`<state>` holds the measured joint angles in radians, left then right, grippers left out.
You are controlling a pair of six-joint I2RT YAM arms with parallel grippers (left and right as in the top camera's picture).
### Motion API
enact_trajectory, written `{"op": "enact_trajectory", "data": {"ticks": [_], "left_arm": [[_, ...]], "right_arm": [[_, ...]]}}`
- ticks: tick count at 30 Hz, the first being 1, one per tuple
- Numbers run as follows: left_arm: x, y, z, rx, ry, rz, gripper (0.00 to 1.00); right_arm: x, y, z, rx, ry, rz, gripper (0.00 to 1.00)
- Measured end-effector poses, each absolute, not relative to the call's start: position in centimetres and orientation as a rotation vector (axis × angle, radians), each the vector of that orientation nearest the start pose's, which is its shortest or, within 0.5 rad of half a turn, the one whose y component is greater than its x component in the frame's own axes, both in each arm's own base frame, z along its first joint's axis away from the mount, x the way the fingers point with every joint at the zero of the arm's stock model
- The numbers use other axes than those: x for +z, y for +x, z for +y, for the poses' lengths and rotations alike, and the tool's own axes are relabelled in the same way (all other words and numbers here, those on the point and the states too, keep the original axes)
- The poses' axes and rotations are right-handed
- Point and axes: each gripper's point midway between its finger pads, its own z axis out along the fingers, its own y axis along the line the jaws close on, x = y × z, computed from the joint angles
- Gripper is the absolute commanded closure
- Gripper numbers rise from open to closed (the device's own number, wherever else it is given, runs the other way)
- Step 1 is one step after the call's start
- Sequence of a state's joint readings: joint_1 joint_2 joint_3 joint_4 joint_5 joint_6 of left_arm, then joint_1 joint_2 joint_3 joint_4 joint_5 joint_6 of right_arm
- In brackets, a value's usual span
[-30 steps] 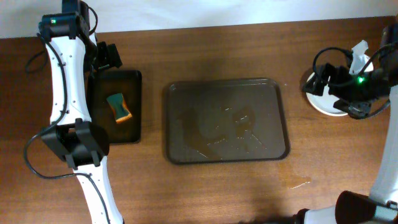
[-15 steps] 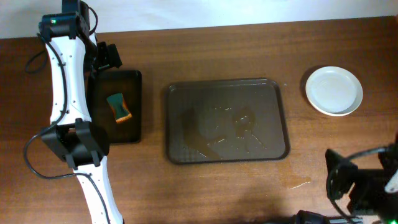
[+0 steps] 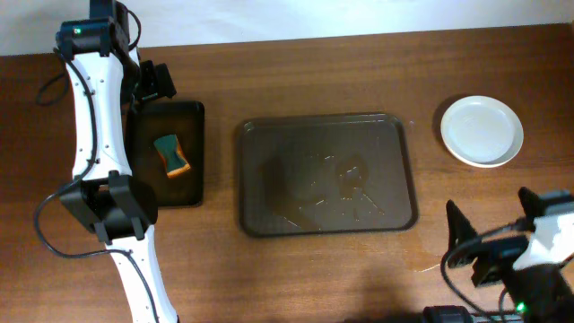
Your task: Clean dirty plates on tray and stack at the side
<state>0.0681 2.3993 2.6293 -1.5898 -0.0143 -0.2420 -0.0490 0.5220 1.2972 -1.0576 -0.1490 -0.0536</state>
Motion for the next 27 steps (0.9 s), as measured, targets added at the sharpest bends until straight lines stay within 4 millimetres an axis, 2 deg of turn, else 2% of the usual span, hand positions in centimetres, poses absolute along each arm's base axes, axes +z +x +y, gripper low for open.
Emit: {"op": "enact_trajectory", "data": {"ticks": [3, 6, 11, 13, 16, 18, 21, 23, 27], "left_arm": [[16.6, 49.0, 3.6, -0.006, -0.455, 2.895, 0.0], [16.6, 49.0, 3.6, -0.007, -0.455, 2.895, 0.0], [16.6, 49.0, 3.6, -0.006, -0.455, 2.895, 0.0], [16.6, 49.0, 3.6, -0.006, -0.455, 2.895, 0.0], [16.6, 48.9, 3.6, -0.007, -0.455, 2.895, 0.0], [16.6, 49.0, 3.6, -0.006, -0.455, 2.894, 0.0], [16.6, 49.0, 3.6, -0.007, -0.455, 2.895, 0.0], [16.6, 48.9, 3.6, -0.006, -0.455, 2.896, 0.0], [16.6, 49.0, 3.6, -0.007, -0.455, 2.895, 0.0]], "right_arm": [[37.7, 15.1, 1.6, 0.047, -0.101, 1.78, 0.02], [36.8, 15.5, 1.4, 0.04, -0.095, 1.789, 0.02], [36.4, 15.6, 1.1, 0.024, -0.081, 1.799, 0.02], [36.6, 15.0, 1.1, 0.019, -0.078, 1.775, 0.02], [36.9, 12.8, 1.1, 0.008, -0.08, 1.684, 0.02], [36.2, 12.1, 1.1, 0.003, -0.082, 1.606, 0.02], [33.6, 13.0, 1.1, -0.001, -0.083, 1.56, 0.02], [32.7, 14.5, 1.0, -0.001, -0.084, 1.555, 0.01], [32.1, 17.0, 0.9, -0.005, -0.085, 1.497, 0.02]]}}
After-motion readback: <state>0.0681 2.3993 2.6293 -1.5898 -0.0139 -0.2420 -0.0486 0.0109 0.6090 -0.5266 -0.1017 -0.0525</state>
